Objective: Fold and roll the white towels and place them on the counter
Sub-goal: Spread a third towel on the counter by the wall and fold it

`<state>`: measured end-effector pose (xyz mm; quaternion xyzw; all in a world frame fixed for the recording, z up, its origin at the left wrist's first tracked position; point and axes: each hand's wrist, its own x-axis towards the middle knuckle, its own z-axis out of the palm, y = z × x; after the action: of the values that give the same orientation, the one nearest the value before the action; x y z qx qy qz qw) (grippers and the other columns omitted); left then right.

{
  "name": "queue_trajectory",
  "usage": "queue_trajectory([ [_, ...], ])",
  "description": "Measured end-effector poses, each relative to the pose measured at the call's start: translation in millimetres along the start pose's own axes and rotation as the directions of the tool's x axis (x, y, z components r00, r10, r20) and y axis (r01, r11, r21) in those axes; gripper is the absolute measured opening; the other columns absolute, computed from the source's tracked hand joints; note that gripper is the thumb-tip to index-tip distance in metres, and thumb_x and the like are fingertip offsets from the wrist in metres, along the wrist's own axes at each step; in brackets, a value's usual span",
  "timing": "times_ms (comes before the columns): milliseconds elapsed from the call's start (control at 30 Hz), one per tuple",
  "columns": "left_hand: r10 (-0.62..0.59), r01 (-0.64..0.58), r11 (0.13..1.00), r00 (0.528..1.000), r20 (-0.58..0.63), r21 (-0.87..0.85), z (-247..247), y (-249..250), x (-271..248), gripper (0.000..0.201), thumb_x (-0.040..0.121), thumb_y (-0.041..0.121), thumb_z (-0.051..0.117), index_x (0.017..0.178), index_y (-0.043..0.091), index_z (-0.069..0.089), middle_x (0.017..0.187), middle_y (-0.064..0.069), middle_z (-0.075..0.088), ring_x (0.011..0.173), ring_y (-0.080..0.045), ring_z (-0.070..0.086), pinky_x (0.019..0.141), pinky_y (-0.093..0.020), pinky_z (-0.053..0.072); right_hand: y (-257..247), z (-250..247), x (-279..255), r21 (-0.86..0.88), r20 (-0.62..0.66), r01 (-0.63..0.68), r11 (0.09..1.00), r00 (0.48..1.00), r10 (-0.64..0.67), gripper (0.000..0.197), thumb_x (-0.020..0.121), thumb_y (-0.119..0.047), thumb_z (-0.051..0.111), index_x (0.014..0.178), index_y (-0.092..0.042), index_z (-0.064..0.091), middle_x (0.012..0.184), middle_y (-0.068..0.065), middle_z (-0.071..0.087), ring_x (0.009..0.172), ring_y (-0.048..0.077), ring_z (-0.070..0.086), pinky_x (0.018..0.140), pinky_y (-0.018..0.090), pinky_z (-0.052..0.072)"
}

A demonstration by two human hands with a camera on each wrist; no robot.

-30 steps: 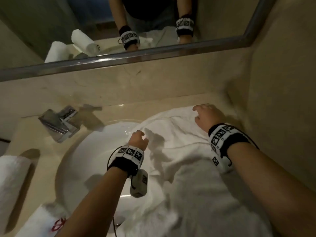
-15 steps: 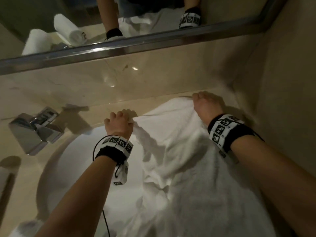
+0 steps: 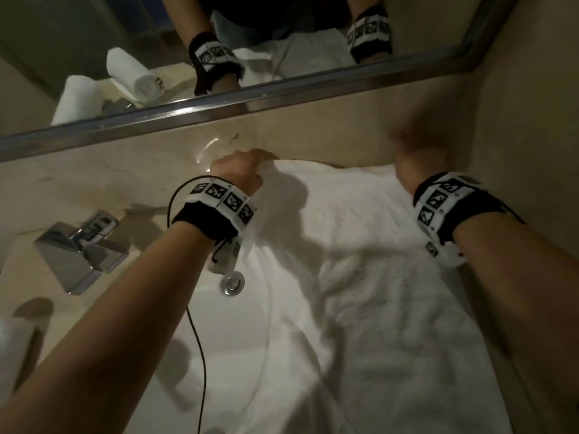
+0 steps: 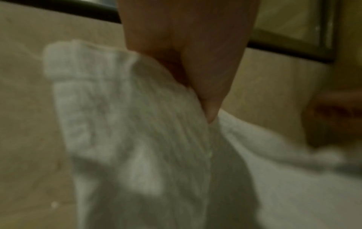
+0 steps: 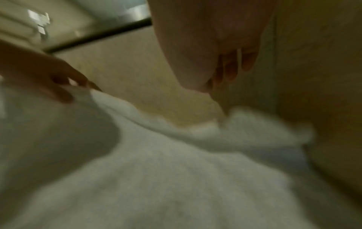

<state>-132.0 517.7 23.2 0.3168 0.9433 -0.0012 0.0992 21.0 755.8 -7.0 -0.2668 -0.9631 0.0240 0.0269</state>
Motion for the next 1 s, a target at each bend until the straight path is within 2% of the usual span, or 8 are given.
queue_trajectory([
  [133, -0.055, 0.131, 0.901, 0.98, 0.192, -0.414, -11, 15, -7, 0.03, 0.087, 0.012, 0.055, 0.114, 0.019, 0.044, 0.091, -0.009, 0.054, 0.072, -0.026, 0.057, 0.055, -0.03, 0.046, -60, -10, -35, 0.413, 0.227, 0.038, 0.91, 0.963, -0.143, 0.023, 0.091, -0.004, 0.044, 0.11, -0.002, 0.057, 0.107, 0.019, 0.061, 0.1, 0.034, 0.058, 0.089, 0.041, 0.047],
  [233, 0.026, 0.225, 0.642, 0.949, 0.314, -0.733, -25, 24, -19, 0.034, 0.089, -0.002, 0.046, 0.111, 0.025, 0.047, 0.076, -0.007, 0.055, 0.048, -0.017, 0.06, 0.041, -0.027, 0.054, -106, -11, -71, 0.74, 0.384, -0.109, 0.664, 0.879, -0.284, 0.009, 0.088, -0.014, 0.058, 0.094, -0.008, 0.061, 0.086, 0.007, 0.064, 0.083, 0.024, 0.061, 0.077, 0.034, 0.049],
  [333, 0.098, 0.262, 0.529, 0.926, 0.365, -0.807, -38, 32, -31, 0.028, 0.094, -0.005, 0.038, 0.097, 0.012, 0.06, 0.059, -0.007, 0.051, 0.037, -0.013, 0.059, 0.047, -0.025, 0.056, -136, -7, -93, 0.759, 0.48, -0.181, 0.625, 0.804, -0.35, 0.067, 0.075, -0.033, 0.076, 0.128, -0.011, 0.042, 0.116, 0.002, 0.055, 0.108, 0.018, 0.054, 0.085, 0.026, 0.046],
  [433, 0.106, 0.282, 0.47, 0.922, 0.371, -0.836, -47, 40, -37, 0.033, 0.096, -0.004, 0.034, 0.084, 0.009, 0.062, 0.044, 0.0, 0.056, 0.039, -0.011, 0.06, 0.057, -0.027, 0.057, -150, -4, -105, 0.806, 0.343, -0.181, 0.564, 0.919, -0.196, 0.106, 0.057, -0.05, 0.083, 0.138, -0.015, 0.024, 0.13, 0.001, 0.041, 0.115, 0.017, 0.048, 0.094, 0.032, 0.047],
  [600, 0.116, 0.354, 0.366, 0.9, 0.42, -0.86, -51, 49, -43, 0.033, 0.092, -0.01, 0.032, 0.1, 0.004, 0.061, 0.078, -0.012, 0.069, 0.064, -0.015, 0.07, 0.071, -0.029, 0.058, -127, -18, -115, 0.883, 0.14, -0.218, 0.415, 0.968, 0.21, 0.012, 0.09, -0.016, 0.052, 0.098, -0.007, 0.05, 0.093, 0.007, 0.054, 0.081, 0.021, 0.05, 0.068, 0.027, 0.037],
  [733, 0.295, -0.203, 0.922, 0.92, 0.259, -0.329, -39, 56, -38, 0.033, 0.083, 0.008, 0.054, 0.114, 0.009, 0.065, 0.094, -0.006, 0.066, 0.074, -0.003, 0.066, 0.075, -0.025, 0.049, -101, -28, -124, 0.91, 0.091, -0.139, 0.391, 0.986, 0.138, 0.012, 0.093, -0.006, 0.043, 0.092, -0.015, 0.05, 0.08, 0.0, 0.053, 0.068, 0.013, 0.045, 0.055, 0.017, 0.034],
  [833, 0.522, -0.597, 0.741, 0.8, 0.296, 0.307, -22, 67, -40, 0.047, 0.08, 0.044, 0.054, 0.119, 0.019, 0.061, 0.125, -0.005, 0.049, 0.118, -0.024, 0.044, 0.095, -0.036, 0.037, -85, -39, -131, 0.924, 0.074, -0.086, 0.373, 0.996, 0.048, 0.016, 0.095, -0.006, 0.041, 0.089, -0.019, 0.047, 0.07, -0.008, 0.048, 0.06, 0.007, 0.043, 0.053, 0.013, 0.032],
  [1000, 0.54, -0.636, 0.465, 0.755, 0.373, 0.615, -4, 83, -40, 0.039, 0.091, 0.041, 0.044, 0.125, 0.022, 0.048, 0.138, 0.0, 0.036, 0.128, -0.022, 0.029, 0.108, -0.038, 0.021, -55, -52, -140, 0.94, 0.071, -0.102, 0.325, 0.992, 0.106, 0.017, 0.096, -0.004, 0.037, 0.091, -0.017, 0.048, 0.072, -0.012, 0.048, 0.066, 0.003, 0.044, 0.06, 0.019, 0.033],
])
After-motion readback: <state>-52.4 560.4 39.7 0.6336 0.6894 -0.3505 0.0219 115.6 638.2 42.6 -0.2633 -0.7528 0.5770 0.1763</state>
